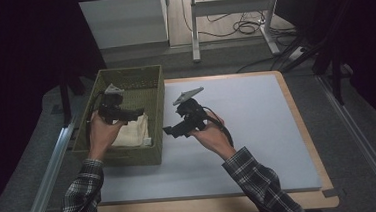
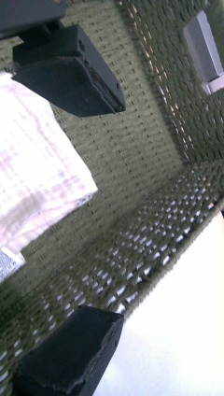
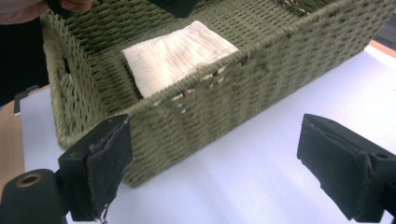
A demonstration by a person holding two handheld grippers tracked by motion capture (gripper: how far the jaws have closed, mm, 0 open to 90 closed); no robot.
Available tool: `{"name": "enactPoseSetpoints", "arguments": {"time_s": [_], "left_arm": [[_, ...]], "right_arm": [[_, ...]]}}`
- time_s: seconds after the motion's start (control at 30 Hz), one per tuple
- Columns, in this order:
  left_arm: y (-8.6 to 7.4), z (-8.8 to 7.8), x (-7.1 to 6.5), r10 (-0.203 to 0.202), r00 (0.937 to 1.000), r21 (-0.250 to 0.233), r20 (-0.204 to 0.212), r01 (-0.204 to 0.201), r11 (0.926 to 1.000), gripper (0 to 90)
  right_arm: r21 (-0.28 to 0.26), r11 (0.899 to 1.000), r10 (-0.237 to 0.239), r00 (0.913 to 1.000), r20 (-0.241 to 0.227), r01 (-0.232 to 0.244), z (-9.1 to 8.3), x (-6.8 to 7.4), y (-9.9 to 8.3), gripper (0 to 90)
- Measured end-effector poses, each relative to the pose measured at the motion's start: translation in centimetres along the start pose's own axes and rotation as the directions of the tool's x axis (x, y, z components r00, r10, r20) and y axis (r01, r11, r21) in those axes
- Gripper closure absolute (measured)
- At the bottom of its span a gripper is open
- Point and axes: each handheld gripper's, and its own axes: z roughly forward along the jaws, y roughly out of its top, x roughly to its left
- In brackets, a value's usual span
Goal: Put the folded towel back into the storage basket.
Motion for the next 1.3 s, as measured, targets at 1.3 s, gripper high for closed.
{"name": "enactPoseSetpoints", "arguments": {"time_s": [1.3], "left_arm": [[1.0, 1.3, -9.5, 0.136, 0.9842, -0.019, 0.114, -0.135, 0.9907, 4.4]], "right_arm": [[-0.016, 0.999, 0.041, 0.9970, 0.065, -0.040, -7.6, -3.4, -7.9, 4.6]]}}
